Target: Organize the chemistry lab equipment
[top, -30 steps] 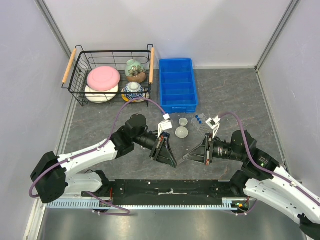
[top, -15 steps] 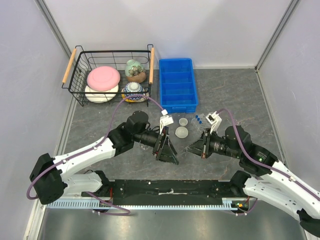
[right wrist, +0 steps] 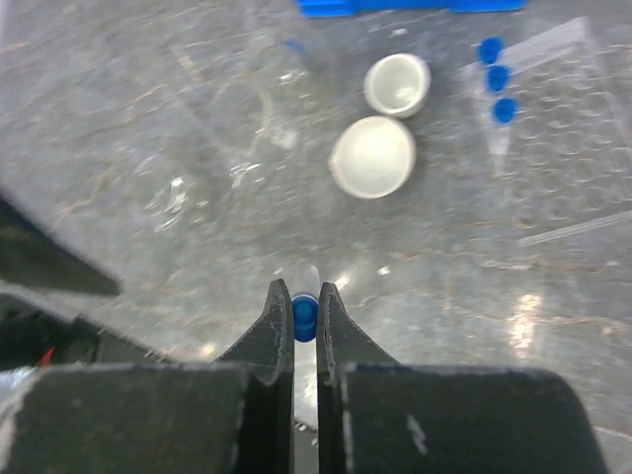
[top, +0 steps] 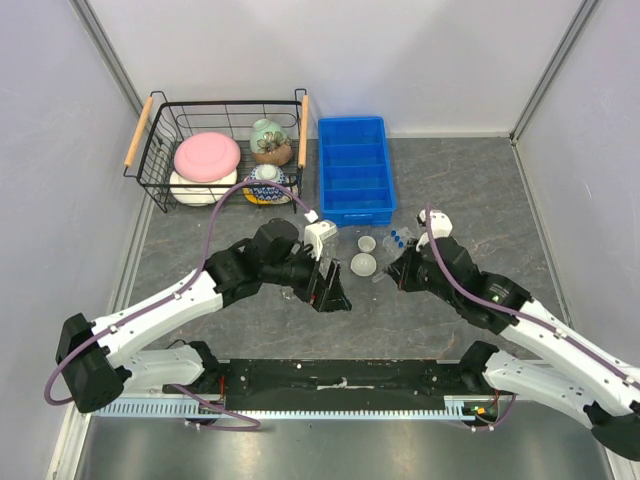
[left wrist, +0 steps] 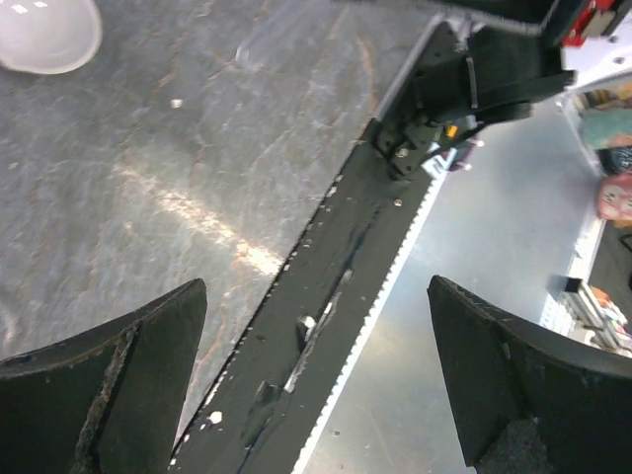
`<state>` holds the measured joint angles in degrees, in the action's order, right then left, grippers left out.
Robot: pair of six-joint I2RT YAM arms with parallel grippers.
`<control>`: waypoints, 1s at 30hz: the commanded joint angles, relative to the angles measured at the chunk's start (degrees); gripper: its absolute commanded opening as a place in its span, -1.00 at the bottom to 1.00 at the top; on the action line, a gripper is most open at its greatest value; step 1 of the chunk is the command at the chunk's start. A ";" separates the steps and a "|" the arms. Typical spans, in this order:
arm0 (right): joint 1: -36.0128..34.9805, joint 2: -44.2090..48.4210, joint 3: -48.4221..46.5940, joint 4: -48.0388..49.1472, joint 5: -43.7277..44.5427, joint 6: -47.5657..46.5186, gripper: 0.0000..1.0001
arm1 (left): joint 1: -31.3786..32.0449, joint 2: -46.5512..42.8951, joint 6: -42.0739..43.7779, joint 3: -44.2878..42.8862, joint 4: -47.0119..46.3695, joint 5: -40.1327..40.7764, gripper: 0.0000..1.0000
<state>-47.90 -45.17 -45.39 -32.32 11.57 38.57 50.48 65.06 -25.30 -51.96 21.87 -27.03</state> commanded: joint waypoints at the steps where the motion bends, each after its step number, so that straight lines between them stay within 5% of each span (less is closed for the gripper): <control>1: 5.16 -4.57 -1.99 0.23 8.03 -2.88 -1.00 | -0.12 -1.86 4.03 -2.35 4.15 6.01 1.00; 10: 15.37 -9.66 -0.05 5.06 7.32 -6.83 -1.00 | -0.21 -0.11 5.26 -2.53 5.29 8.13 0.99; 30: 18.81 -21.18 1.44 12.71 10.31 -9.65 -1.00 | -1.17 2.62 7.11 -2.88 4.94 7.34 0.98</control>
<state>-29.34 -64.99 -43.24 -23.38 19.64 30.11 49.58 67.57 -20.45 -52.56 27.64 -19.40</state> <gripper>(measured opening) 0.050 0.992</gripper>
